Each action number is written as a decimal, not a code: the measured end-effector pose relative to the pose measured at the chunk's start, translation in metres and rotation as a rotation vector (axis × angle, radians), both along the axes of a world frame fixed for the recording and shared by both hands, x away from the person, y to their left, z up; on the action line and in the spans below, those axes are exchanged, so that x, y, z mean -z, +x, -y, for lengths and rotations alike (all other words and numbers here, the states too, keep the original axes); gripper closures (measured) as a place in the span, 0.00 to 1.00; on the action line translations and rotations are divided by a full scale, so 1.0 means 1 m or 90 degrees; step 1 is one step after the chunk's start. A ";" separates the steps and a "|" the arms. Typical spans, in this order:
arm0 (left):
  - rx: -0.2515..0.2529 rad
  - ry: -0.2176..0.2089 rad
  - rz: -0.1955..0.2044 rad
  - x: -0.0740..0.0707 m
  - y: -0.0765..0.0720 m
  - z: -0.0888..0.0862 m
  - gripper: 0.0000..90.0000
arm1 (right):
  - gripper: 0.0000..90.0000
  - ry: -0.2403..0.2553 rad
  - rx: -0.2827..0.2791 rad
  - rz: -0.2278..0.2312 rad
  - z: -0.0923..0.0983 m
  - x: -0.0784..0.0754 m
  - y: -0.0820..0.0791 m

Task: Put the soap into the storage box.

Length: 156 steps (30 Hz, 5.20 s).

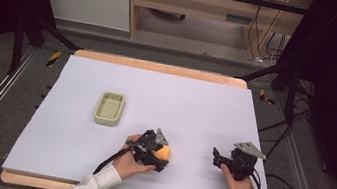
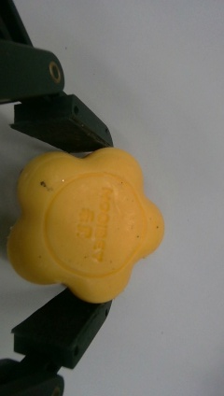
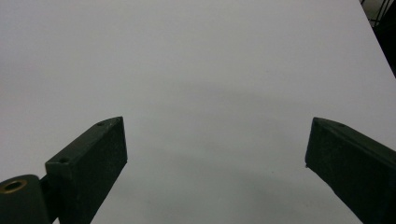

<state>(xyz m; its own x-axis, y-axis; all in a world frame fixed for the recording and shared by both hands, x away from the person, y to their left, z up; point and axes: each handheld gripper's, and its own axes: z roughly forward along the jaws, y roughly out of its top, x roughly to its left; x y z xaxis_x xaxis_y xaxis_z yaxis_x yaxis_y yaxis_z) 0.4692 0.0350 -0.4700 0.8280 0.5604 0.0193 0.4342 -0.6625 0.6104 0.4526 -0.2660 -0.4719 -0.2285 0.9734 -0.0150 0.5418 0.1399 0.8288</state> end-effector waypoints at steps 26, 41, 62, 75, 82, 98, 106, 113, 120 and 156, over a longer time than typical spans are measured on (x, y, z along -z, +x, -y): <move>-0.014 -0.019 0.010 -0.006 0.000 -0.005 0.28 | 0.07 0.000 0.002 0.001 0.000 0.000 0.000; -0.019 -0.018 0.011 -0.011 0.002 -0.009 0.28 | 0.07 0.000 0.001 0.001 0.000 -0.001 0.000; -0.055 -0.045 0.034 -0.037 0.004 -0.041 0.28 | 0.07 0.008 0.004 0.009 0.000 -0.001 0.000; -0.093 -0.060 0.046 -0.050 0.006 -0.078 0.28 | 0.07 0.004 0.006 0.012 0.000 0.000 0.000; -0.120 -0.074 0.050 -0.057 0.009 -0.096 0.28 | 0.07 0.005 0.005 0.012 -0.001 0.000 -0.001; -0.175 -0.098 0.062 -0.068 0.021 -0.125 0.28 | 0.07 0.004 0.003 0.013 0.002 0.000 -0.004; -0.208 -0.106 0.066 -0.069 0.029 -0.138 0.28 | 0.07 0.005 0.004 0.014 0.002 0.000 -0.004; -0.233 -0.101 0.074 -0.070 0.033 -0.147 0.28 | 0.07 0.002 0.001 0.013 0.002 0.000 -0.004; -0.254 -0.095 0.079 -0.070 0.038 -0.154 0.28 | 0.07 0.002 -0.001 0.012 0.001 0.001 -0.004; -0.322 -0.079 0.057 -0.055 0.079 -0.177 0.28 | 0.07 -0.002 -0.003 0.013 -0.002 0.001 -0.002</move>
<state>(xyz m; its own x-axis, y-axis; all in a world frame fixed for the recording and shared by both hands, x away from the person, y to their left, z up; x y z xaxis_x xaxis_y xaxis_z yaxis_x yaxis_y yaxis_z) 0.5480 0.2118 -0.4152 0.4509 0.8924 -0.0140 0.6232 -0.3035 0.7208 0.4509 -0.2642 -0.4726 -0.2325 0.9724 -0.0223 0.5245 0.1447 0.8390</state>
